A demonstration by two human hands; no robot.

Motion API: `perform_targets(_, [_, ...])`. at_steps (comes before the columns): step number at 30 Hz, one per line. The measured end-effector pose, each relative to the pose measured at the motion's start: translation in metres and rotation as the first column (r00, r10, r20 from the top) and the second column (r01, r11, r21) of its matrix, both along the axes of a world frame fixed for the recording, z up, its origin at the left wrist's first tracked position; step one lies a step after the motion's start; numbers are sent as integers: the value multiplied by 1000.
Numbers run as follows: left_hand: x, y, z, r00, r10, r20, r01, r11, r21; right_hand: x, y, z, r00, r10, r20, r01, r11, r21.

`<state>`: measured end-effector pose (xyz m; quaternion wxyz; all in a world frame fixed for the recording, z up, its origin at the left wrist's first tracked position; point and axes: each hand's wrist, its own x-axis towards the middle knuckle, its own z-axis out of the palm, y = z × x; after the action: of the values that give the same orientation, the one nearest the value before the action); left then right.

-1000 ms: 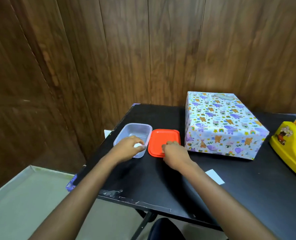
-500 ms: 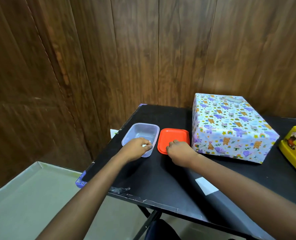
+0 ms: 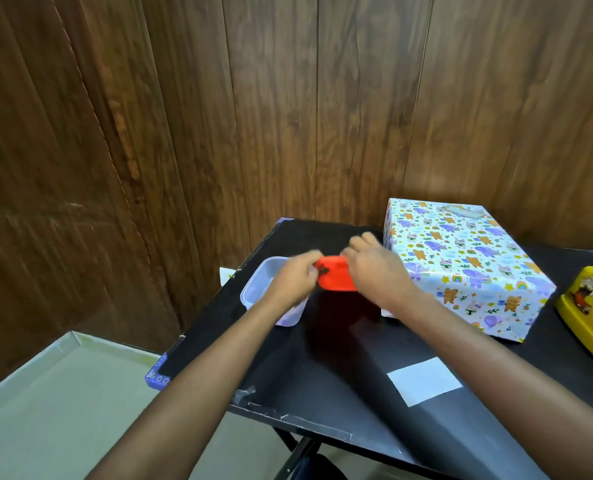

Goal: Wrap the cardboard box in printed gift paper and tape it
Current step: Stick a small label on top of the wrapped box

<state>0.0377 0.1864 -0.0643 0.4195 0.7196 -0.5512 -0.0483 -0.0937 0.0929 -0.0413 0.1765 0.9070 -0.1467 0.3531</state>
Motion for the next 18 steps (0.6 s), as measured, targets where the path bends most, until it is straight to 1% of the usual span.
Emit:
perform_targets(1, [3, -4, 12, 996, 24, -92, -31, 996, -79, 0, -4, 12, 998, 9, 65, -15, 995, 94])
perform_targets(2, [8, -4, 26, 988, 26, -153, -46, 991, -128, 1, -9, 25, 992, 9, 123, -43, 960, 276])
perform_targets(3, [15, -3, 39, 979, 13, -203, -47, 985, -165, 2, -15, 34, 980, 19, 197, -115, 864, 490])
perform_targets(4, [21, 0, 52, 965, -5, -262, -47, 980, -192, 5, -19, 42, 962, 45, 271, -225, 695, 683])
perform_targets(5, [29, 3, 62, 945, -27, -326, -49, 973, -224, 13, -23, 45, 926, 61, 371, -349, 511, 785])
perform_targets(6, [36, 7, 68, 922, -43, -384, -56, 968, -243, 22, -25, 46, 891, 44, 453, -433, 387, 814])
perform_targets(8, [48, 16, 69, 901, 10, -434, -117, 969, -220, 47, -27, 39, 862, -39, 506, -482, 249, 840])
perform_targets(9, [53, 19, 63, 901, 88, -425, -175, 970, -170, 59, -28, 32, 864, -105, 491, -469, 181, 864])
perform_targets(10, [63, 22, 54, 899, 201, -389, -253, 963, -89, 71, -26, 28, 873, -177, 454, -444, 94, 891])
perform_targets(12, [77, 31, 33, 855, 398, -332, -384, 917, 111, 92, -26, 10, 908, -256, 331, -364, -96, 926])
perform_targets(13, [80, 34, 21, 838, 436, -329, -388, 899, 202, 101, -25, 1, 919, -282, 275, -325, -145, 935])
perform_targets(14, [82, 37, 9, 831, 441, -339, -359, 891, 279, 109, -24, -9, 932, -296, 210, -263, -150, 953])
perform_targets(15, [82, 41, -3, 831, 436, -344, -320, 882, 345, 117, -23, -20, 942, -305, 142, -181, -102, 978])
perform_targets(16, [78, 42, -11, 837, 436, -330, -306, 873, 379, 118, -21, -27, 950, -304, 63, -65, 3, 998])
perform_targets(17, [77, 43, -19, 837, 451, -310, -321, 864, 388, 120, -19, -33, 952, -305, -30, 69, 118, 991])
perform_targets(18, [77, 42, -25, 825, 482, -294, -364, 852, 375, 118, -17, -37, 945, -314, -93, 166, 215, 962])
